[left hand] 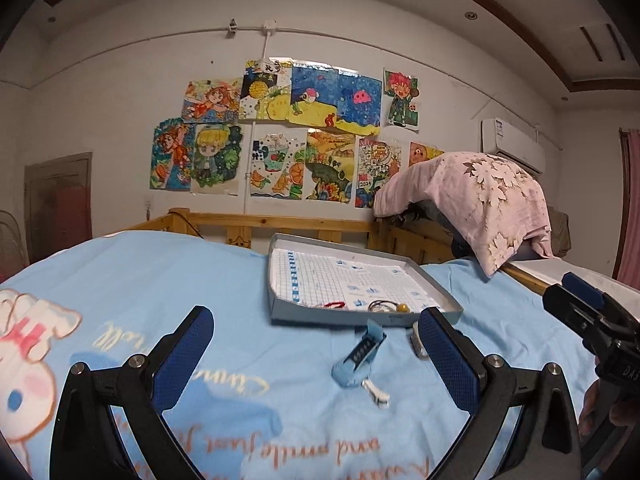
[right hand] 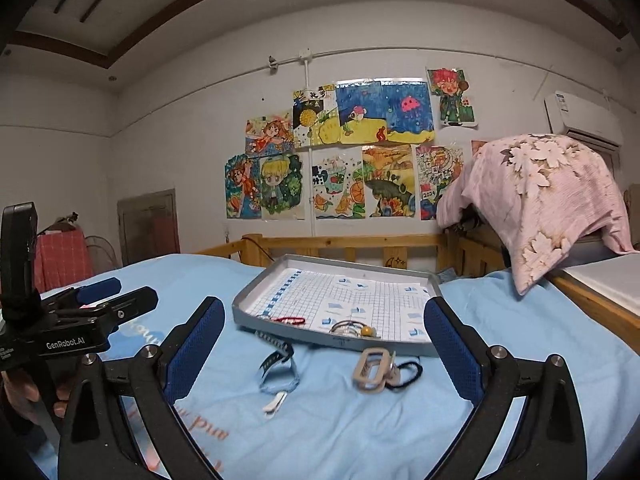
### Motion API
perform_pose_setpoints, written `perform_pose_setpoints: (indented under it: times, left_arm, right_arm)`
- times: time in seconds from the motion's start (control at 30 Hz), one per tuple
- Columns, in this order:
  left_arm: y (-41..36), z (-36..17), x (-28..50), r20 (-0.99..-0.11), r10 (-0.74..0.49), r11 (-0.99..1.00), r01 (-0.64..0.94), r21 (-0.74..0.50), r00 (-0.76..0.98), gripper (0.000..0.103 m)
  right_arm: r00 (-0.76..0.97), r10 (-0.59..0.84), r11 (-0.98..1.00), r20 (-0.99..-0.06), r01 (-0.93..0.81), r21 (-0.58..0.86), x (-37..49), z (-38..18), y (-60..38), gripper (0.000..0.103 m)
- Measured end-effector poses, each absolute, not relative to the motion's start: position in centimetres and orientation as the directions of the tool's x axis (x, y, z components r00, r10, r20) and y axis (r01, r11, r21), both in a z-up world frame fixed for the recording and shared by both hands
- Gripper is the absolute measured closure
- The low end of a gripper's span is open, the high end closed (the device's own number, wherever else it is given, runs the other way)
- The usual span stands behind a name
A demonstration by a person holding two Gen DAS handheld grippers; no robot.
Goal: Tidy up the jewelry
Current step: 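Withdraw both open tools from the tray back over the remaining jewelry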
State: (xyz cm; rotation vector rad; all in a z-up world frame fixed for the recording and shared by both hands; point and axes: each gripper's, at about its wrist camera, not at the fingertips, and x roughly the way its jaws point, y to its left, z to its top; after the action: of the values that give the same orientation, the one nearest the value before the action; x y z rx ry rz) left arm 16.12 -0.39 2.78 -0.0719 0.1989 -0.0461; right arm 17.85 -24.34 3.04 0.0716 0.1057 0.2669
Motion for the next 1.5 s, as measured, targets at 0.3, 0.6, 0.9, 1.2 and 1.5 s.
perform_pose_setpoints:
  times: [0.3, 0.6, 0.9, 1.2, 1.5]
  left_arm:
    - [-0.3, 1.1, 11.7, -0.202, -0.03, 0.997, 0.016, -0.07, 0.979, 0.0]
    - [-0.9, -0.6, 9.4, -0.193, -0.004, 0.999, -0.005, -0.048, 0.981, 0.0]
    - [-0.8, -1.2, 9.2, -0.206, -0.001, 0.999, -0.009, -0.049, 0.979, 0.0]
    - [-1.1, -1.2, 10.3, -0.254, -0.034, 0.998, 0.021, -0.053, 0.967, 0.0]
    - [-0.4, 0.1, 15.5, -0.296, -0.081, 0.994, 0.054, -0.097, 0.952, 0.0]
  right_arm:
    - [0.966, 0.231, 0.97, -0.114, -0.221, 0.099, 13.9, 1.7, -25.1, 0.004]
    - [0.968, 0.2, 0.976, -0.15, -0.184, 0.113, 12.3, -0.8, -25.9, 0.002]
    - [0.957, 0.213, 0.972, -0.197, -0.187, 0.142, 12.9, -2.8, -26.5, 0.002]
    - [0.953, 0.216, 0.971, -0.212, -0.188, 0.147, 13.2, -3.2, -26.3, 0.002]
    - [0.935, 0.272, 0.958, -0.228, -0.241, 0.158, 15.6, -1.8, -26.6, 0.002]
